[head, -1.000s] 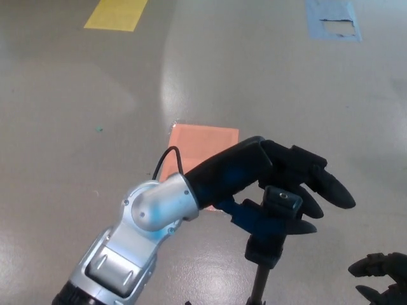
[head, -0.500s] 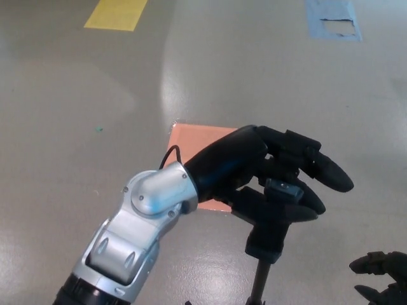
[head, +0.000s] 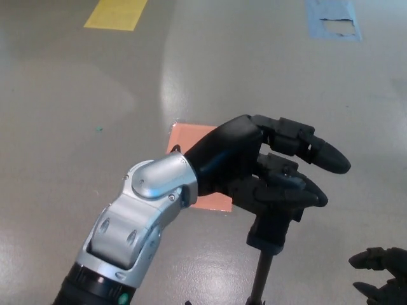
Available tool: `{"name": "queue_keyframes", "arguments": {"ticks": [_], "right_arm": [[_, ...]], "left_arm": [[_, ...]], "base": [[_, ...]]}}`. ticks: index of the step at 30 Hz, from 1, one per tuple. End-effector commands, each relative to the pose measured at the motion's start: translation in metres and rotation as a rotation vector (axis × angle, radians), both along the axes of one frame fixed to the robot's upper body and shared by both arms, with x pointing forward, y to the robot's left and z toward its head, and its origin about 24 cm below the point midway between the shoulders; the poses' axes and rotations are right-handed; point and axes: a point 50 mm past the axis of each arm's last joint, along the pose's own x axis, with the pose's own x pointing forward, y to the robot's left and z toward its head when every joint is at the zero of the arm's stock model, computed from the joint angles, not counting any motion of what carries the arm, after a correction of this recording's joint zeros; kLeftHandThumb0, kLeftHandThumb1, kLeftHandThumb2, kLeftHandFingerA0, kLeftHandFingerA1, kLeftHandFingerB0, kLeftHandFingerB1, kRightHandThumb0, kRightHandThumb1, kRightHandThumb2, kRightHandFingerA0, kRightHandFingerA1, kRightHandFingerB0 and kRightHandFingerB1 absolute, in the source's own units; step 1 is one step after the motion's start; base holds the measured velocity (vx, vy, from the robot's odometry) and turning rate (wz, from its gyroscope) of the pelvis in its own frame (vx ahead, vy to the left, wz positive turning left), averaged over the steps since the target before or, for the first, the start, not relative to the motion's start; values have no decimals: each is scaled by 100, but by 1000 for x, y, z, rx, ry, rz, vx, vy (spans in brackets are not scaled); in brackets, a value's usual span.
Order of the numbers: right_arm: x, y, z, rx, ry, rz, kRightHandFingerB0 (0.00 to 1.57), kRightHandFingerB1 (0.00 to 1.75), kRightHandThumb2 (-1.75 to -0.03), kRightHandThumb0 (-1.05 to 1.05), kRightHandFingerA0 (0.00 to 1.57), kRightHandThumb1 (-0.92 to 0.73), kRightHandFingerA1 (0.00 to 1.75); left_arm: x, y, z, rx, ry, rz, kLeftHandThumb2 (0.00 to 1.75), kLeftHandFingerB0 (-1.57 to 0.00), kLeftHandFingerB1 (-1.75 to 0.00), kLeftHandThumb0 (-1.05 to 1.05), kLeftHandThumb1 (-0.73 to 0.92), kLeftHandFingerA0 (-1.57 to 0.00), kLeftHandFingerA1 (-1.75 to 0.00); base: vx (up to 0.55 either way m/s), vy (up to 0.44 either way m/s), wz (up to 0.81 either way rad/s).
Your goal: The robot uses its left hand to grab the top of a phone stand kept on the floor and rotates it anti-clockwise
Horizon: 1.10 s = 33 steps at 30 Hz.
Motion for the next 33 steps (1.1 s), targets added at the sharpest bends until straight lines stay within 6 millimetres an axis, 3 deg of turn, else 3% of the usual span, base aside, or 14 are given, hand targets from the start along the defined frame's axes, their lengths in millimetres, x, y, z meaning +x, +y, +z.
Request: {"name": "queue_keyframes", "arguments": {"ticks": [1, 5, 6, 19, 21, 23, 24, 25, 27, 28, 30, 31, 32, 33], "right_arm": [[15, -4, 16, 2, -34, -45, 7, 35, -89, -62, 45, -66, 52], [16, -4, 17, 2, -34, -40, 6, 30, -89, -62, 45, -67, 53], [16, -4, 17, 0, -31, -39, 6, 20, -67, -56, 51, -79, 41], [19, -4, 19, -16, -15, -34, 4, 27, -64, -59, 54, -81, 41], [19, -3, 20, -9, -9, -28, 4, 20, -67, -58, 51, -80, 42], [20, -3, 21, -12, -8, -20, 6, 34, -92, -65, 45, -69, 54], [20, -3, 21, -15, -4, -11, 14, 30, -63, -59, 54, -82, 41], [20, -3, 21, -16, -3, -9, 14, 30, -63, -59, 54, -82, 41], [20, -3, 21, -18, -4, -8, 13, 30, -64, -59, 54, -82, 41], [21, -3, 22, -19, -1, -8, 6, 36, -91, -65, 45, -69, 53], [21, -3, 21, -22, 4, -5, 7, 36, -91, -65, 45, -69, 53], [21, -3, 21, -21, 4, -9, 7, 22, -66, -59, 53, -82, 41], [21, -3, 21, -21, 4, -14, 7, 22, -66, -59, 53, -82, 41], [21, -2, 21, -18, 4, -18, 5, 33, -92, -65, 46, -69, 53]], "left_arm": [[5, -5, -10, -64, 447, -86, 57, -82, -47, -27, 56, -99, -51], [7, -6, -10, -66, 475, -100, 58, -83, -47, -27, 56, -100, -51], [7, -6, -10, -66, 477, -101, 58, -83, -47, -27, 56, -100, -51], [11, -9, -11, -67, 539, -113, 58, -83, -47, -27, 56, -102, -53], [11, -10, -12, -73, 551, -111, 57, -83, -47, -26, 55, -104, -54], [11, -10, -12, -74, 555, -113, 57, -83, -47, -26, 56, -104, -54], [11, -10, -13, -69, 556, -106, 57, -84, -47, -27, 55, -105, -53], [11, -10, -13, -67, 557, -103, 57, -84, -47, -27, 55, -105, -53], [12, -10, -12, -64, 557, -97, 57, -85, -47, -27, 55, -106, -53], [12, -9, -13, -72, 569, -106, 58, -83, -47, -25, 56, -103, -53], [12, -10, -13, -75, 576, -108, 58, -84, -47, -25, 56, -104, -54], [12, -10, -13, -74, 575, -108, 58, -83, -47, -26, 57, -104, -53], [12, -10, -13, -72, 576, -108, 58, -83, -47, -26, 57, -104, -53], [12, -9, -13, -73, 575, -110, 58, -82, -47, -26, 57, -102, -52]], "base": [[0, 0, 0], [0, 0, 0], [0, 0, 0], [0, 0, 0], [0, 0, 0], [0, 0, 0], [0, 0, 0], [0, 0, 0], [0, 0, 0], [0, 0, 0], [0, 0, 0], [0, 0, 0], [0, 0, 0], [0, 0, 0]]}}
